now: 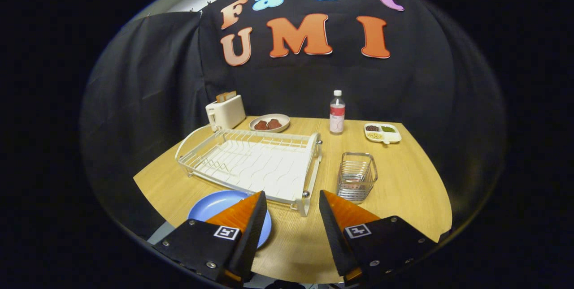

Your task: Take the plate from the dish rack, then take the spoon from the basket and place it into the plate.

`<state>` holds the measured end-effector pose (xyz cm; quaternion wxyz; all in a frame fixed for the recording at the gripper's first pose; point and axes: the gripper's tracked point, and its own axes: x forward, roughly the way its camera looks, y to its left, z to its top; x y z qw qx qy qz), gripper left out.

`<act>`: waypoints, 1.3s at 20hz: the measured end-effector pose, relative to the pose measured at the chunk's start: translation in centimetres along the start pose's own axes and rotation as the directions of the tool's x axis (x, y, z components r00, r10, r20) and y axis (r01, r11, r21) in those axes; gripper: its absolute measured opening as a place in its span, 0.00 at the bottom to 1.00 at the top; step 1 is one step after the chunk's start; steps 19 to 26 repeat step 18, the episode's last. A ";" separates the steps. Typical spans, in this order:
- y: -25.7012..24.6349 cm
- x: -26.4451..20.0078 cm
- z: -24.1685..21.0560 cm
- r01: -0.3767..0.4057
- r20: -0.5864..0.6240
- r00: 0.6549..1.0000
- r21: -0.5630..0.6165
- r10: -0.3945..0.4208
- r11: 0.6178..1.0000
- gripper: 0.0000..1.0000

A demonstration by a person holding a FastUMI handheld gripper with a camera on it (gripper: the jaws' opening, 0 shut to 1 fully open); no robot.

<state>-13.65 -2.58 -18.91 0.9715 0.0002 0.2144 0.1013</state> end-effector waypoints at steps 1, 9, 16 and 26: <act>-0.6 -0.4 1.4 0.013 0.029 1.000 0.002 -0.013 1.000 0.72; -2.4 -2.7 11.2 0.063 0.255 0.965 0.017 -0.066 0.998 0.83; -1.7 -1.4 12.6 0.082 0.291 0.953 0.029 -0.087 0.996 0.95; -1.0 -0.9 13.7 0.072 0.326 0.942 0.026 -0.077 0.997 0.96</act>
